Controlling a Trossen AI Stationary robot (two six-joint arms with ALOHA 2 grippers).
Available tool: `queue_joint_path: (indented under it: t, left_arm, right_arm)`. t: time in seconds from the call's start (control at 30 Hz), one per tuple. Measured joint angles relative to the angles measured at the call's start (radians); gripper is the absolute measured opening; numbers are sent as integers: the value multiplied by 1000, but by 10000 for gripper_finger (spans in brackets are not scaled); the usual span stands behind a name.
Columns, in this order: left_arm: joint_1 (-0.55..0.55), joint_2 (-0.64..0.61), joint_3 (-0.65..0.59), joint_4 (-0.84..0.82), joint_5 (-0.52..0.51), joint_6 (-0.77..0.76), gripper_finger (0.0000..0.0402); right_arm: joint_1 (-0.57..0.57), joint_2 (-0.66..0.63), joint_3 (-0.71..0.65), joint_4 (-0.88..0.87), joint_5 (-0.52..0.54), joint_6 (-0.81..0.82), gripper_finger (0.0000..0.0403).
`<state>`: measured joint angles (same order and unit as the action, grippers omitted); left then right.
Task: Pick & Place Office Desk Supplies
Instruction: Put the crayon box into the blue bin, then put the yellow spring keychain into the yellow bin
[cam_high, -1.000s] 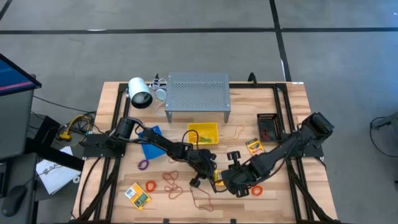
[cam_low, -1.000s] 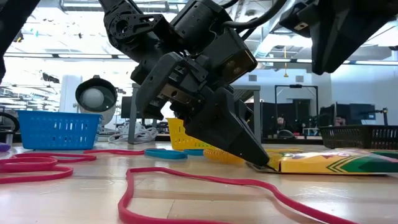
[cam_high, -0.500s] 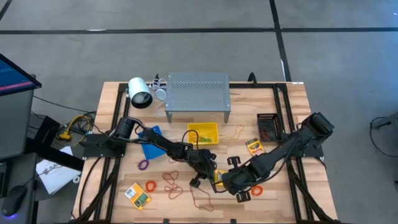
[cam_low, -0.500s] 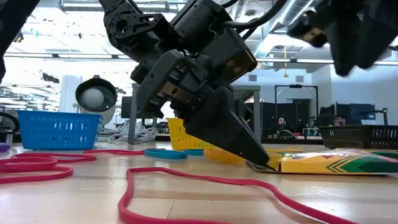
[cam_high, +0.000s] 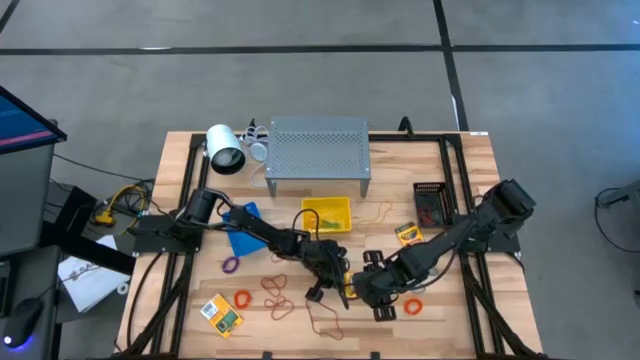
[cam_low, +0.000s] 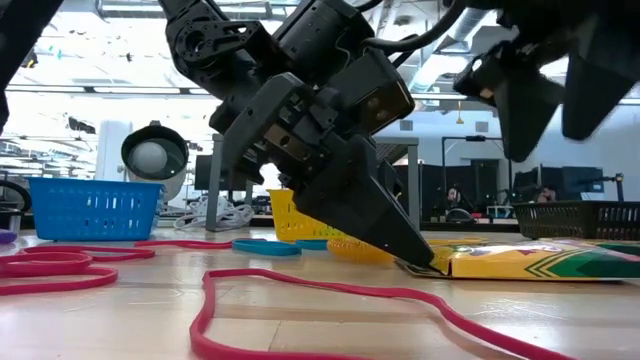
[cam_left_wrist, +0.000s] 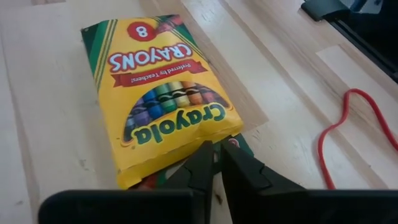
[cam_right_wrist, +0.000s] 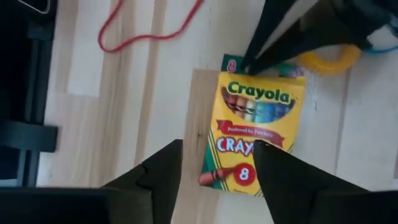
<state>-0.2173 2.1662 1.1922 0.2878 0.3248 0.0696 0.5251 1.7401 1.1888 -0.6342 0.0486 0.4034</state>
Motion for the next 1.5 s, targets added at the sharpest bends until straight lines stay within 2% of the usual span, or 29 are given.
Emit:
queue_joint_path:
  t: [0.3, 0.53, 0.67, 0.8, 0.9, 1.03, 1.1, 1.3, 1.37, 1.5]
  left_arm:
    - [-3, 0, 0, 0, 1, -33, 71]
    - [-3, 0, 0, 0, 2, -59, 97]
    - [0, -42, -1, -32, -27, -54, 105]
    - [15, -156, -1, -129, -71, -37, 106]
    - [24, -258, -23, -184, -135, 1, 103]
    - [57, -380, -113, -181, -154, -11, 101]
    - [81, -432, -181, -155, -159, -43, 102]
    - [138, -502, -373, -65, -195, -143, 97]
    - [140, -504, -401, -49, -198, -155, 95]
    - [140, -507, -435, -36, -224, -156, 94]
  right_arm:
    - [-19, 1, -58, 73, -28, 1, 195]
    - [-25, 1, -58, 67, -19, -21, 182]
    - [-37, 1, -58, 66, -2, -42, 166]
    - [-47, -2, -58, 66, 1, -66, 128]
    - [-51, -23, -58, 73, 7, -97, 81]
    - [-65, -90, -58, 67, 3, -128, 19]
    - [-79, -138, -58, 78, 5, -142, 5]
    - [-140, -227, -57, 98, 14, -146, 28]
    - [-164, -217, -56, 124, -6, -162, 35]
    - [-213, -142, -57, 175, -111, -196, 46]
